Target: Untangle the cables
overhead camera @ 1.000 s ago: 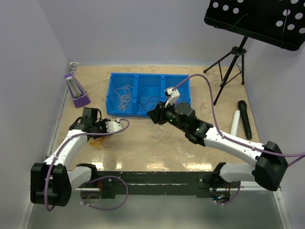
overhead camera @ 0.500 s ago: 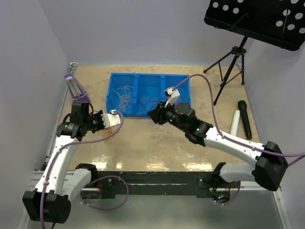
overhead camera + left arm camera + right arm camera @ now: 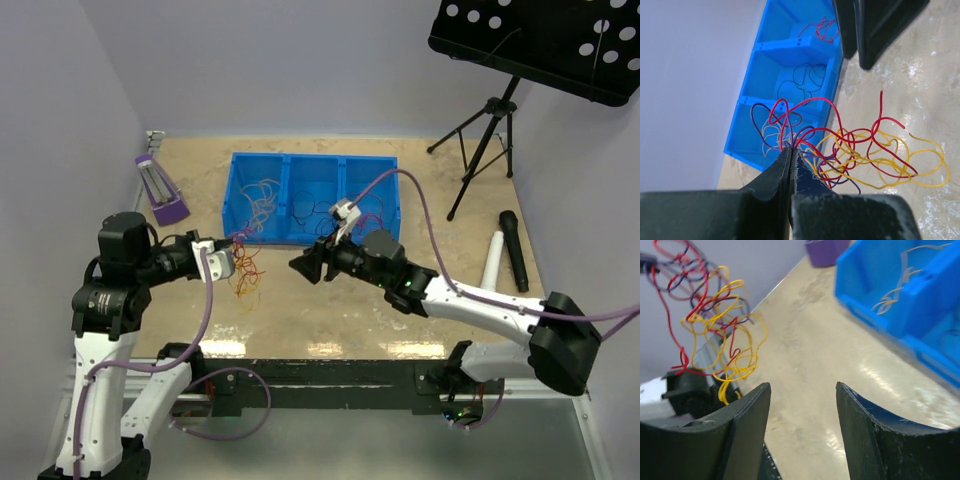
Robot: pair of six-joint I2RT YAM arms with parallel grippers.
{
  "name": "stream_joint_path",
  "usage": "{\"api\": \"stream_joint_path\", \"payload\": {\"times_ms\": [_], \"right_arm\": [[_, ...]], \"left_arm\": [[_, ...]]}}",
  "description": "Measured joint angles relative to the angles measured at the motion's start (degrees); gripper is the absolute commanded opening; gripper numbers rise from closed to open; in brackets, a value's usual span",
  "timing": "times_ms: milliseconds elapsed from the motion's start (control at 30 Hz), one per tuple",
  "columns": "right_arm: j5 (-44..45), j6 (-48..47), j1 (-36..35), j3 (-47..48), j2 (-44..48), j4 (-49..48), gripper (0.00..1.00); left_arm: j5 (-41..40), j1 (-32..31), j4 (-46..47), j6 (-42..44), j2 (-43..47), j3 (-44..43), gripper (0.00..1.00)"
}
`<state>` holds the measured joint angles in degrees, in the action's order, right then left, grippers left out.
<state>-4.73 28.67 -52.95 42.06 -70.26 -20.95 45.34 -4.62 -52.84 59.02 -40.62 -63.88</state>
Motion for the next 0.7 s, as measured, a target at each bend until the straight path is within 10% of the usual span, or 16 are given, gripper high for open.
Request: {"api": "stream_joint_path", "payload": {"times_ms": [700], "right_arm": [[-10.91,9.25,-5.49,1.77,-19.26,-21.59,0.58]], "left_arm": [[7.21,0.00,-3.67,-1.29,0.02,-6.14,0.00]]}}
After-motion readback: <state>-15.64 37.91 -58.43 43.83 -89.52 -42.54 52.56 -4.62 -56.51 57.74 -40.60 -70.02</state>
